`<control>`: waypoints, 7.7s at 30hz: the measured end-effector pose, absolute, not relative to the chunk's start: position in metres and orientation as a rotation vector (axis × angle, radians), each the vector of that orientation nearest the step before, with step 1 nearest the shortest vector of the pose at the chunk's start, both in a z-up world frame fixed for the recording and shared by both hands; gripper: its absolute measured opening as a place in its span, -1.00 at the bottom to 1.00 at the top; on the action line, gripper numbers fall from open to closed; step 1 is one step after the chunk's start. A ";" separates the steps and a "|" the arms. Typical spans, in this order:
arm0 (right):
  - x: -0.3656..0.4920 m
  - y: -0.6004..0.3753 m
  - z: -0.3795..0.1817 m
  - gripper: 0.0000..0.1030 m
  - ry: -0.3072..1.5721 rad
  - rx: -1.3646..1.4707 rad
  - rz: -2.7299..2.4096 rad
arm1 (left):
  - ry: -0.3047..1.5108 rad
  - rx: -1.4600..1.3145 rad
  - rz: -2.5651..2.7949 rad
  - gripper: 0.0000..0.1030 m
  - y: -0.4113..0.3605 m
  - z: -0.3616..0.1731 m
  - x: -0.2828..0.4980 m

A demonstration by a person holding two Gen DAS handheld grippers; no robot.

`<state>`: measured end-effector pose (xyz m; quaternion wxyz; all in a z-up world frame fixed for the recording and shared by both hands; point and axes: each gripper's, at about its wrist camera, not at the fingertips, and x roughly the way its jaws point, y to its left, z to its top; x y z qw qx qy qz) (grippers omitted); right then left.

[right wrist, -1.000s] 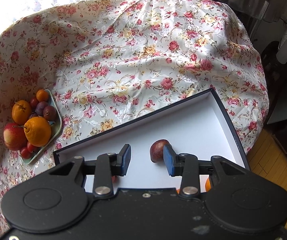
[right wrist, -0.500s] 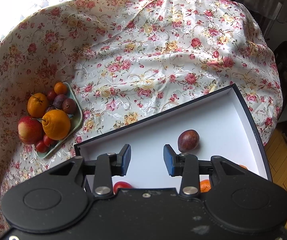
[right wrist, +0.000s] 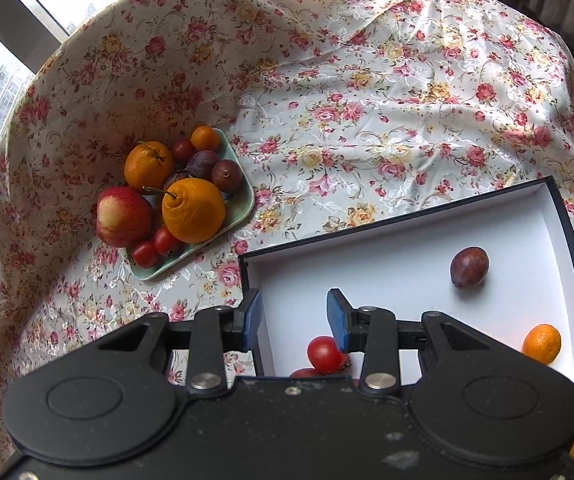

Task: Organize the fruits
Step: 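Move both open tools back over the loose fruits, then lower the left tool toward a kiwi while the right tool approaches a red tomato, then close the right tool on the red tomato while the left tool moves around the kiwi, then close the left tool on the kiwi while the right tool holds the tomato, then lift the kiwi in the left tool while the right tool carries the tomato to the white box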

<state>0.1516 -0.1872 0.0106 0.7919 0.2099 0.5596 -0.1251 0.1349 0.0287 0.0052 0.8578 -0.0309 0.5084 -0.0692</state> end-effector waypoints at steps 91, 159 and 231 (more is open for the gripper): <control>0.111 -0.023 -0.072 -0.23 1.555 0.233 0.015 | 1.299 -0.186 0.059 0.16 0.154 -0.029 0.080; 0.119 -0.023 -0.054 -0.32 1.496 0.306 -0.100 | 1.362 -0.226 0.035 0.17 0.152 -0.070 0.092; 0.169 0.034 -0.046 -0.32 1.446 0.210 -0.041 | 1.216 -0.245 0.303 0.16 0.208 -0.018 0.124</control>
